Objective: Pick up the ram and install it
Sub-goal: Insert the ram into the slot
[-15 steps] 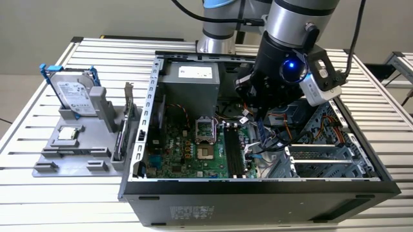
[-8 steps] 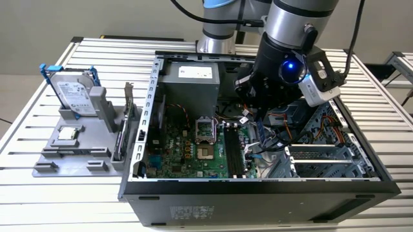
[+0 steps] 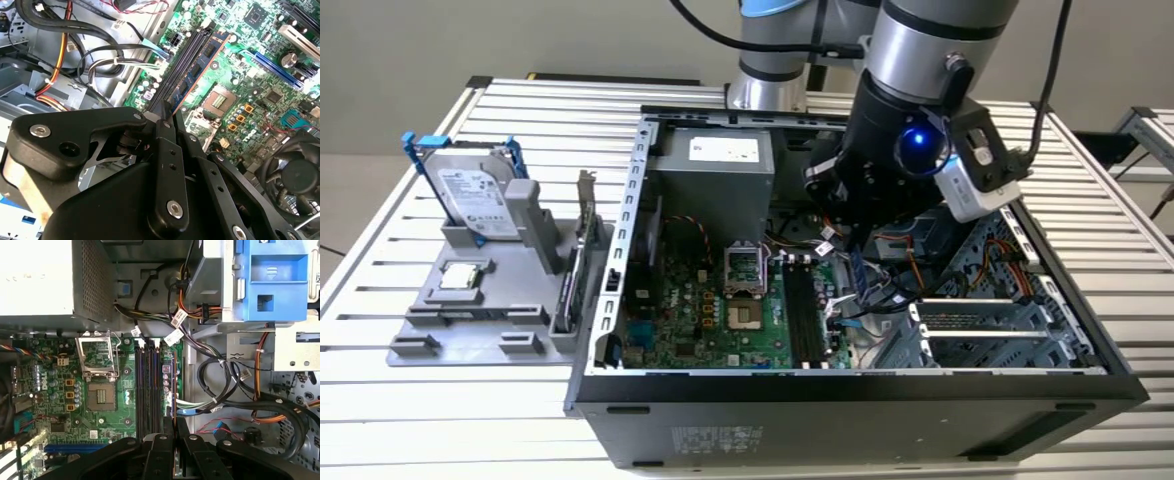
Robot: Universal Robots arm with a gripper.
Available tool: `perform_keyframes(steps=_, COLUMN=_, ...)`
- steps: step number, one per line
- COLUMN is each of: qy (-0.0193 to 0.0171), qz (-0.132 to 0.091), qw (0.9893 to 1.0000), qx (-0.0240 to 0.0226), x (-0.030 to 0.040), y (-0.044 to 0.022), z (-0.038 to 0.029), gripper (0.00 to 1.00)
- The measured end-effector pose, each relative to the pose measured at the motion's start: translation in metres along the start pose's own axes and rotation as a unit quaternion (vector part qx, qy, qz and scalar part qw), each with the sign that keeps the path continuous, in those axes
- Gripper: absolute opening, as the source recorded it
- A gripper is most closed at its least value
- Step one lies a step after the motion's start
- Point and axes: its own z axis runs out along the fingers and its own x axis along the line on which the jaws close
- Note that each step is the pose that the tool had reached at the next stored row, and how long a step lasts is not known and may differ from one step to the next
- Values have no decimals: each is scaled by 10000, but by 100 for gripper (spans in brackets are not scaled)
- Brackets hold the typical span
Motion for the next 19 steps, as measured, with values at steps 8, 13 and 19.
perform_keyframes(steps=8, qy=0, qz=0, qw=10000, qx=2, x=0, y=14, z=26, gripper=0)
perform_keyframes(steps=13, qy=1, qz=0, qw=10000, qx=4, x=1, y=20, z=38, gripper=0)
perform_keyframes(steps=19, qy=0, qz=0, qw=10000, qx=3, x=1, y=20, z=47, gripper=0)
